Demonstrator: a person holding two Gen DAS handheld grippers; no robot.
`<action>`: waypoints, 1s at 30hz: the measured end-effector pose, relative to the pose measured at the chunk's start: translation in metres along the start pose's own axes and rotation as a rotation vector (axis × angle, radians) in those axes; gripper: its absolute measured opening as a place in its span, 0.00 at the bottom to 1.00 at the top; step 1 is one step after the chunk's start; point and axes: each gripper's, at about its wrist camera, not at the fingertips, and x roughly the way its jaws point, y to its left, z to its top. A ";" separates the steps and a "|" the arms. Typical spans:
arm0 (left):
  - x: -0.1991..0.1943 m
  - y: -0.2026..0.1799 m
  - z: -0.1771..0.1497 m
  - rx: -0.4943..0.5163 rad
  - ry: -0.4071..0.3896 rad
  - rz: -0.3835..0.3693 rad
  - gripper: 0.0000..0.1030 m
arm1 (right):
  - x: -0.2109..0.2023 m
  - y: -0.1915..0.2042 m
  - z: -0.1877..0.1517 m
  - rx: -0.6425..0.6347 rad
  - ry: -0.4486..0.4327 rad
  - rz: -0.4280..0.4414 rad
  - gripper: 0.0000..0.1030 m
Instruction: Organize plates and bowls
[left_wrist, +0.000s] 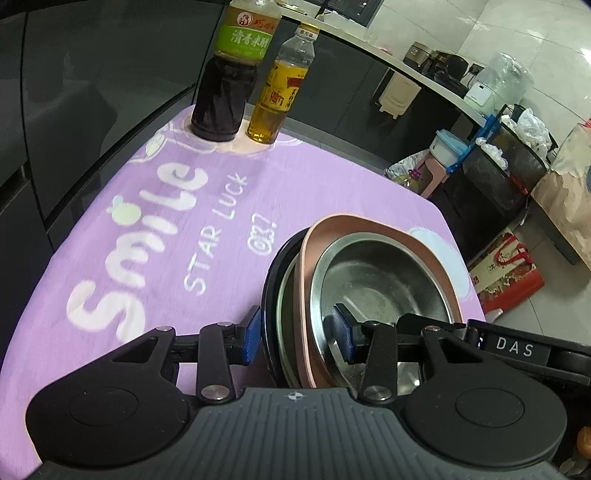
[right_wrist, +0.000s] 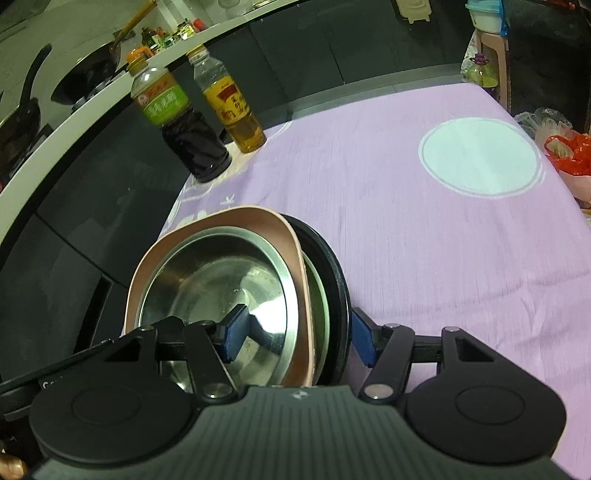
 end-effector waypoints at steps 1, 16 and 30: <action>0.002 -0.001 0.003 0.000 0.000 0.002 0.37 | 0.002 -0.001 0.004 0.006 0.001 0.002 0.56; 0.047 -0.021 0.064 0.056 -0.015 0.009 0.37 | 0.024 -0.012 0.061 0.040 -0.009 -0.001 0.56; 0.104 -0.029 0.103 0.072 0.002 -0.004 0.37 | 0.060 -0.031 0.108 0.065 -0.004 -0.030 0.56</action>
